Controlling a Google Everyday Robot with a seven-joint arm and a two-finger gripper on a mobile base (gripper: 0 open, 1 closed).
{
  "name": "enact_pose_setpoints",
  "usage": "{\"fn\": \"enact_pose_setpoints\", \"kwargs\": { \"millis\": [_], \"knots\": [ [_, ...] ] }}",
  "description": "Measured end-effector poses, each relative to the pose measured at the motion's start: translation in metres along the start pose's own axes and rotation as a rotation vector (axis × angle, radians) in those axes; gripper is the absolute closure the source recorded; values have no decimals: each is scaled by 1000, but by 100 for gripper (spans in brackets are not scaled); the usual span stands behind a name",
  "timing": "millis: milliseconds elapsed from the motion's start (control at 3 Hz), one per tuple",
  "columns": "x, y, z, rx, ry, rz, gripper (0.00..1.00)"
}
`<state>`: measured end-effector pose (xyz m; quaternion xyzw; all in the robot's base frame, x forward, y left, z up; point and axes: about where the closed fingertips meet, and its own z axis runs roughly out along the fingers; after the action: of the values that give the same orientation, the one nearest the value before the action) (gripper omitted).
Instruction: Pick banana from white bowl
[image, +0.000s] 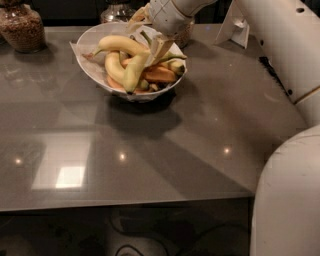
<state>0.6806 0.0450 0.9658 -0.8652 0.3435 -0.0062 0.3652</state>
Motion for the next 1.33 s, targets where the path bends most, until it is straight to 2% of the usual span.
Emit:
{"fn": "enact_pose_setpoints", "kwargs": {
  "millis": [1000, 1333],
  "knots": [
    [5, 22, 9, -85, 1, -5, 36],
    [5, 22, 10, -85, 1, -5, 43]
  ]
}}
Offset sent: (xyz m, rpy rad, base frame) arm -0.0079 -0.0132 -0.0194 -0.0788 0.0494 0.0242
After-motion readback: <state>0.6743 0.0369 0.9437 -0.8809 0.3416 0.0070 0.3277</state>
